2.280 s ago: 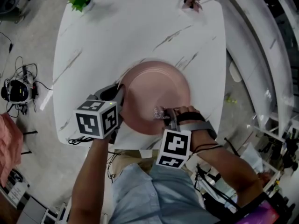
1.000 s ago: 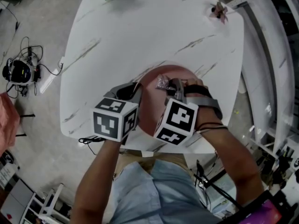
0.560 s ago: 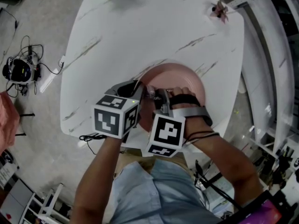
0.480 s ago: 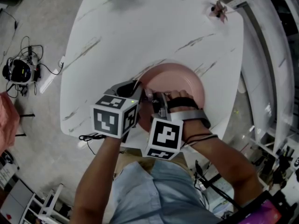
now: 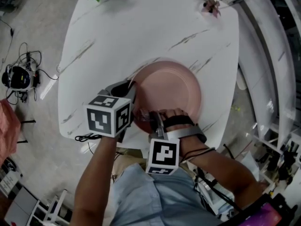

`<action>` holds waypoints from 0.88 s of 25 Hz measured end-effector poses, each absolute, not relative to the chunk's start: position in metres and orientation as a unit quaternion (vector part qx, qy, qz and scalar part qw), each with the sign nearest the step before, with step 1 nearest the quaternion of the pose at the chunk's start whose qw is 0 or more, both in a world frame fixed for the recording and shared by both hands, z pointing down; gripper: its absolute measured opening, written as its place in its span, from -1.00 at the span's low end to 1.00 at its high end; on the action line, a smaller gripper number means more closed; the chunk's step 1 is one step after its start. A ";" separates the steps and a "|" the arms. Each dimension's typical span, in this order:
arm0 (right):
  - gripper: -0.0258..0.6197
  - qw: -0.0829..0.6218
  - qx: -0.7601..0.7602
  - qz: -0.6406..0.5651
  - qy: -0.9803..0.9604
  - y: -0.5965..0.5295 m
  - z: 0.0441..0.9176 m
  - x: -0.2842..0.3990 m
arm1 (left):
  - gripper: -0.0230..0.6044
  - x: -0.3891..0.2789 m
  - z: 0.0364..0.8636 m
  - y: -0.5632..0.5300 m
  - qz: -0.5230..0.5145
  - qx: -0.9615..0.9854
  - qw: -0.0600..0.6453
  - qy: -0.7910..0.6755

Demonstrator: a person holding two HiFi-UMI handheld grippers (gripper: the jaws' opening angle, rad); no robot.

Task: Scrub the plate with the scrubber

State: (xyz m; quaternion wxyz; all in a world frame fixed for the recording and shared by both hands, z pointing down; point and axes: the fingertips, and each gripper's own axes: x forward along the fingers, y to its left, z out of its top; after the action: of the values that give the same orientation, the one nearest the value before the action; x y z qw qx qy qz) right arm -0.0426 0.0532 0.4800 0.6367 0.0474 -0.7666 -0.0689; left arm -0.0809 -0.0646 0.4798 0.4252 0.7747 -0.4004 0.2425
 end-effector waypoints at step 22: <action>-0.69 0.669 0.135 0.025 -0.730 0.014 0.484 0.054 | -0.86 -0.079 0.478 -0.065 0.250 0.779 0.415 -0.398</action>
State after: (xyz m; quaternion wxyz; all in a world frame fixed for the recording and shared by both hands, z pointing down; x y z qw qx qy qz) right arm 0.0536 0.0142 0.4835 0.6693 0.1347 -0.7302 0.0246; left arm -0.0789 -0.0646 0.4777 0.4153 0.7788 -0.3982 0.2501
